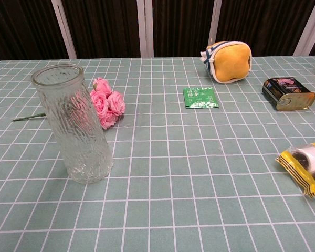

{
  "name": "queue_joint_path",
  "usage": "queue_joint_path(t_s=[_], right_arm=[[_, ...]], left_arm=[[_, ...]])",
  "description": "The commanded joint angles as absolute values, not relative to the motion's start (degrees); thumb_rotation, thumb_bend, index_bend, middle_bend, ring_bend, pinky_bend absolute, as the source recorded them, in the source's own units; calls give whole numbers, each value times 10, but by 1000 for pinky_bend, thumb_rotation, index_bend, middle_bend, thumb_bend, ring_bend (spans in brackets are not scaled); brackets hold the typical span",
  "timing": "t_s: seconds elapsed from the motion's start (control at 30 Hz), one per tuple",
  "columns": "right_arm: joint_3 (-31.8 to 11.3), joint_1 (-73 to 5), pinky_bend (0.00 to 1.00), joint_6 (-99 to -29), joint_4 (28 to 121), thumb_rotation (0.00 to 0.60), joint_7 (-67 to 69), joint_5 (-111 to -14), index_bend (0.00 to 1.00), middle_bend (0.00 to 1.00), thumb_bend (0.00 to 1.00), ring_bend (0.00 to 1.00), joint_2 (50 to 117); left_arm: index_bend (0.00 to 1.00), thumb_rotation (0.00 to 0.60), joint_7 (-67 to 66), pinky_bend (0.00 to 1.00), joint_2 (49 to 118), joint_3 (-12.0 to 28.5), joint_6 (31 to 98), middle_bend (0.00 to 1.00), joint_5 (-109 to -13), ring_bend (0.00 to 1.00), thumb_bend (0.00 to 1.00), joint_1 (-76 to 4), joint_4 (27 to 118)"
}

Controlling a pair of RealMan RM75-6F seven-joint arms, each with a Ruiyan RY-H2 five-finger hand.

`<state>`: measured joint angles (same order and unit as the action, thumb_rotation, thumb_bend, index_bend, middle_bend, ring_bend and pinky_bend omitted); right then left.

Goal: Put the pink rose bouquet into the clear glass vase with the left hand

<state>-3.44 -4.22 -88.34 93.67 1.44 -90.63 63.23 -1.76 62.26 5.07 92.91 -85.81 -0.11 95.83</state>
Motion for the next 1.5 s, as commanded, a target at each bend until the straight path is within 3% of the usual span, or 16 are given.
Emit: queue_joint_path(t_s=[0.03, 1.03, 1.23, 1.5], right_arm=[[-34, -42, 0, -883, 937, 600, 14, -906, 206, 88, 280, 77, 632], [-33, -36, 0, -889, 943, 600, 24, -904, 206, 88, 280, 77, 622], [-33, -37, 0, -883, 940, 600, 26, -899, 206, 88, 280, 77, 623], [-34, -40, 0, -877, 938, 600, 21, -896, 206, 88, 280, 77, 626]], left_arm=[[62, 600, -20, 123, 623, 52, 931, 52, -856, 0, 215, 0, 959], [61, 600, -26, 123, 621, 54, 923, 52, -844, 0, 215, -3, 968], [52, 600, -35, 123, 613, 70, 872, 50, -818, 0, 213, -34, 971], [50, 600, -56, 122, 569, 115, 720, 49, -748, 0, 195, -135, 1003]])
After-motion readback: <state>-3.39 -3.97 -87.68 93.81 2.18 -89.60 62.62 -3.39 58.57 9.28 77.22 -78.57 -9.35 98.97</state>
